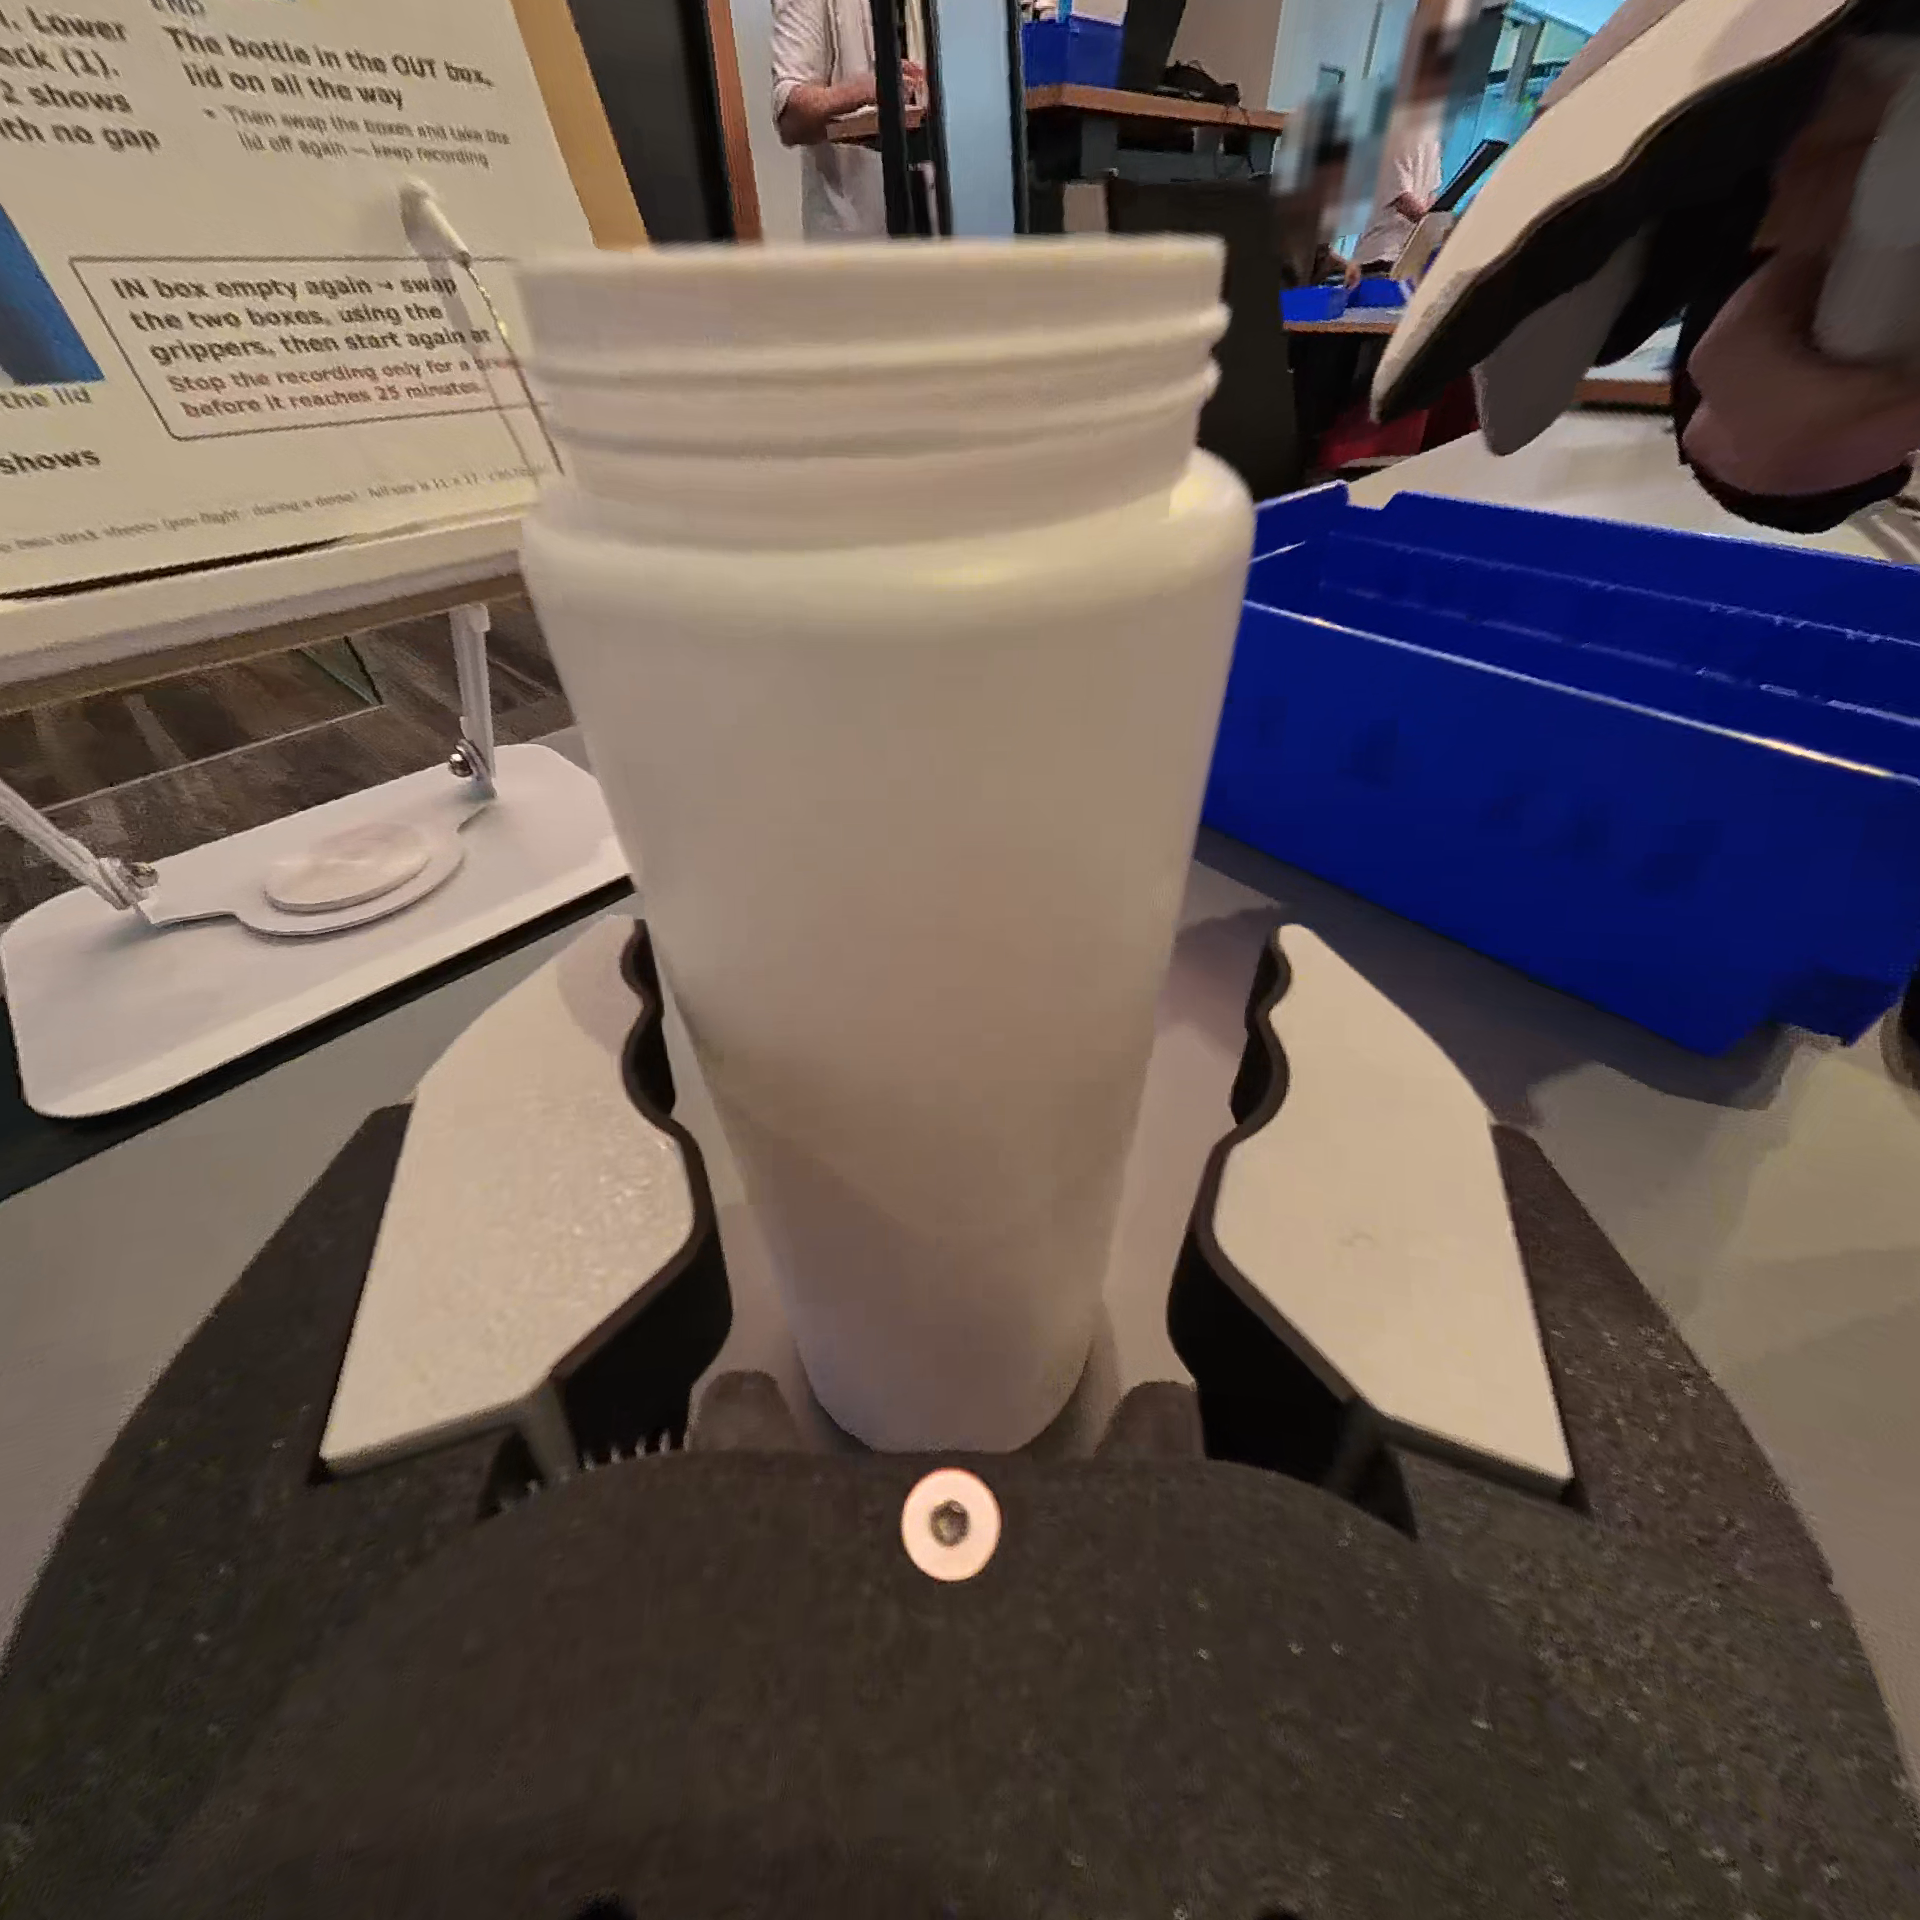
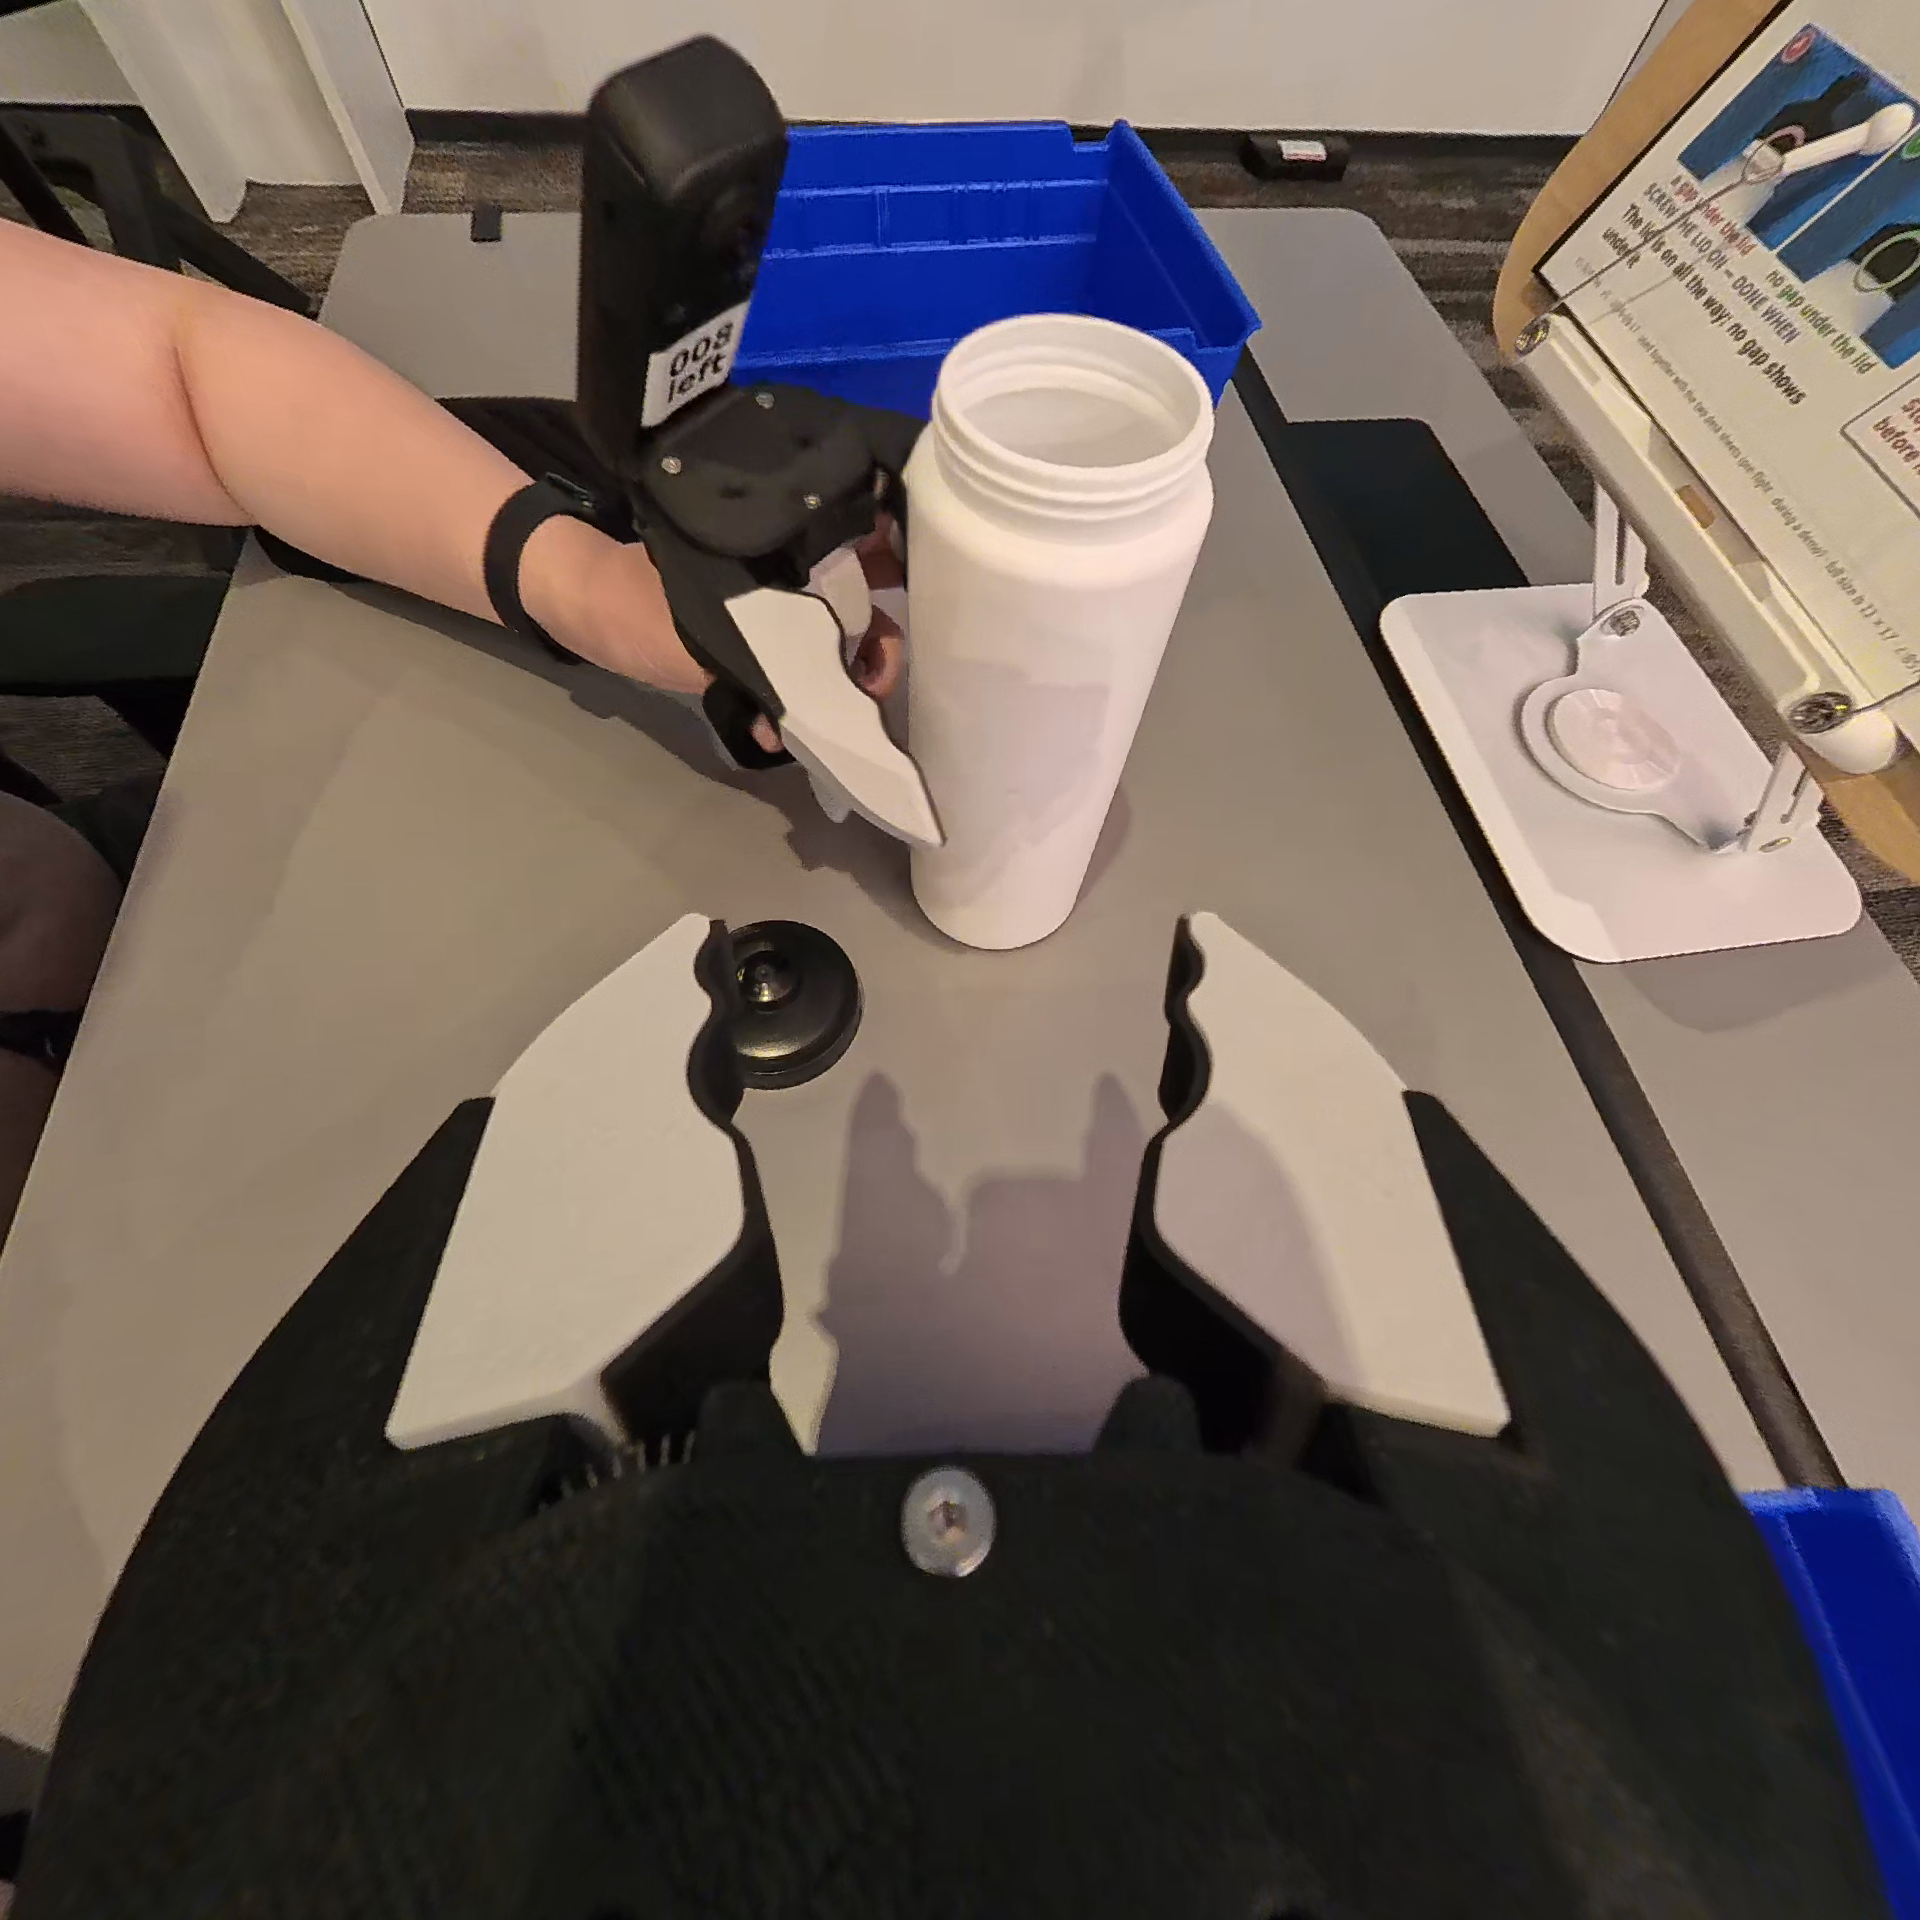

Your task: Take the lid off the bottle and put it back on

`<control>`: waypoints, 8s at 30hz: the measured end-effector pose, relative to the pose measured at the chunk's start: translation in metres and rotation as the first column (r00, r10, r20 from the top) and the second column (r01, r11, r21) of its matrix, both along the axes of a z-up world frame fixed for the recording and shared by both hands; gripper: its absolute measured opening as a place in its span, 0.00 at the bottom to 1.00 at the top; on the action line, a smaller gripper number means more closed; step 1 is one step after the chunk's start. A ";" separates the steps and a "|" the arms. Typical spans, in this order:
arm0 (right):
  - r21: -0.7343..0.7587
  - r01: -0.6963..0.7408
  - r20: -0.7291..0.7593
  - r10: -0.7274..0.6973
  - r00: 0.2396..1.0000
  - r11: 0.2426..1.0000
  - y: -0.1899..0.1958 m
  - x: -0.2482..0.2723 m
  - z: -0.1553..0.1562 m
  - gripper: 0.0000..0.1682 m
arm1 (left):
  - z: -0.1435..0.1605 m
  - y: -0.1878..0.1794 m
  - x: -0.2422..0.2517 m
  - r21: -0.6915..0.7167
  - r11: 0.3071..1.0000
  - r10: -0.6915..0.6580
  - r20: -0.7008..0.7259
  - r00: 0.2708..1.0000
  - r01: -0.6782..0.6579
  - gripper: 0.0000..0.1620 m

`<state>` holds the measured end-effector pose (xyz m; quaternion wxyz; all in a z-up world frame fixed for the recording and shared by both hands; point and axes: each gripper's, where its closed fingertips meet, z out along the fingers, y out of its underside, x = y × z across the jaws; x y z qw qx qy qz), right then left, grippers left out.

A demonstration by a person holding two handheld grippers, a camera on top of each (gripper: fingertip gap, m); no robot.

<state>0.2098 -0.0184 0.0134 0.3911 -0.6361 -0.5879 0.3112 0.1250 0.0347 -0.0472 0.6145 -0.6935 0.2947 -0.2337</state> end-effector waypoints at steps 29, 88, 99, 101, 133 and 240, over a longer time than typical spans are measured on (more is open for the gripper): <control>-0.108 -0.190 0.177 0.207 0.962 0.976 -0.036 -0.039 -0.052 0.48 | 0.109 -0.031 -0.059 0.167 0.983 0.070 0.050 0.996 -0.077 0.54; 0.141 -0.109 0.100 0.095 0.990 0.984 -0.055 -0.037 0.023 0.42 | -0.007 -0.090 0.025 -0.024 0.936 -0.323 -0.451 0.832 0.350 0.54; 0.251 -0.226 0.239 0.165 0.957 0.941 -0.075 -0.037 0.010 0.42 | -0.013 -0.105 0.031 -0.039 0.913 -0.363 -0.529 0.767 0.406 0.54; 0.254 -0.255 0.240 0.194 0.951 0.933 -0.079 -0.036 0.009 0.42 | -0.014 -0.107 0.031 -0.043 0.903 -0.383 -0.532 0.755 0.428 0.54; 0.137 -0.155 -0.026 0.159 0.987 0.978 -0.070 -0.069 0.036 0.42 | 0.009 -0.116 0.045 0.105 0.817 -0.573 0.051 0.818 0.567 0.53; 0.021 -0.004 -0.368 0.012 0.930 1.000 -0.022 -0.099 0.033 0.37 | -0.003 -0.038 -0.009 -0.002 0.976 -0.219 0.045 0.975 0.219 0.56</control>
